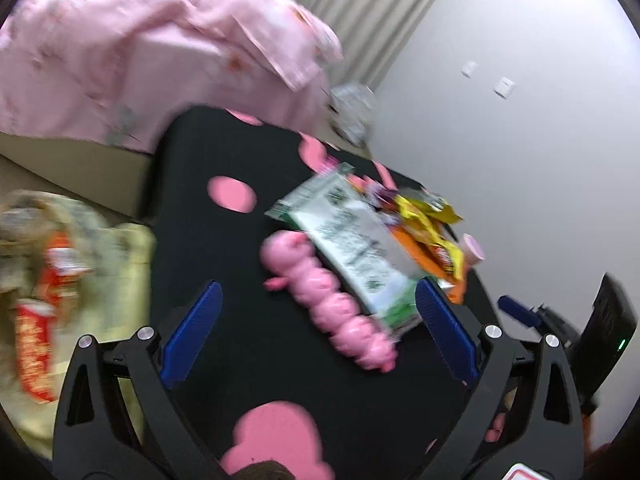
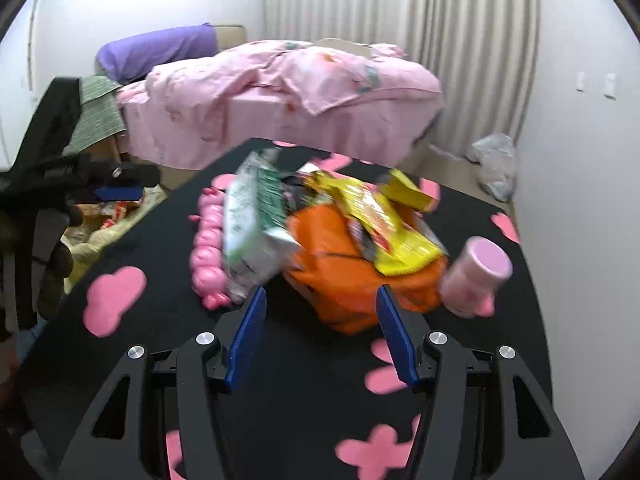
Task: Collect trash
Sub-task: 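Grasp the green-white milk carton with the left tool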
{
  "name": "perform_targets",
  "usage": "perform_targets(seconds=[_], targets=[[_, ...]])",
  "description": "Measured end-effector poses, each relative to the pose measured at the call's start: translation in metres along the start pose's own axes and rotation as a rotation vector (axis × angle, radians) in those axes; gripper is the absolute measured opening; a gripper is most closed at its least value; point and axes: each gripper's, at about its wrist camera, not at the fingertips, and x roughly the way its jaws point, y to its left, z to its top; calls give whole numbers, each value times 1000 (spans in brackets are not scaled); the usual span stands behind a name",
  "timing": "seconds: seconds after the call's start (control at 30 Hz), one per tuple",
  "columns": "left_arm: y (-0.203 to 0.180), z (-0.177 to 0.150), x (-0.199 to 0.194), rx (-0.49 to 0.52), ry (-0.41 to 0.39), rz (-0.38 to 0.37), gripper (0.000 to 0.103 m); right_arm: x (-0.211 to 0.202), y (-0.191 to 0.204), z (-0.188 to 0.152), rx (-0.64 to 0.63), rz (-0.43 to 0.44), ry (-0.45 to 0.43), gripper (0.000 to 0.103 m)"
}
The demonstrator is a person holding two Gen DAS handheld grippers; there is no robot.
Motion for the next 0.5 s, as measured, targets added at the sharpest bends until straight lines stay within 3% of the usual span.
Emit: perform_targets(seconds=[0.1, 0.23, 0.37, 0.5], targets=[[-13, 16, 28, 19, 68, -33, 93, -3, -8, -9, 18, -29, -15, 54], [-7, 45, 61, 14, 74, 12, 93, -6, -24, -15, 59, -49, -32, 54], [8, 55, 94, -41, 187, -23, 93, -4, -37, -21, 101, -47, -23, 54], [4, 61, 106, -31, 201, -43, 93, 2, -42, -27, 133, -39, -8, 54]])
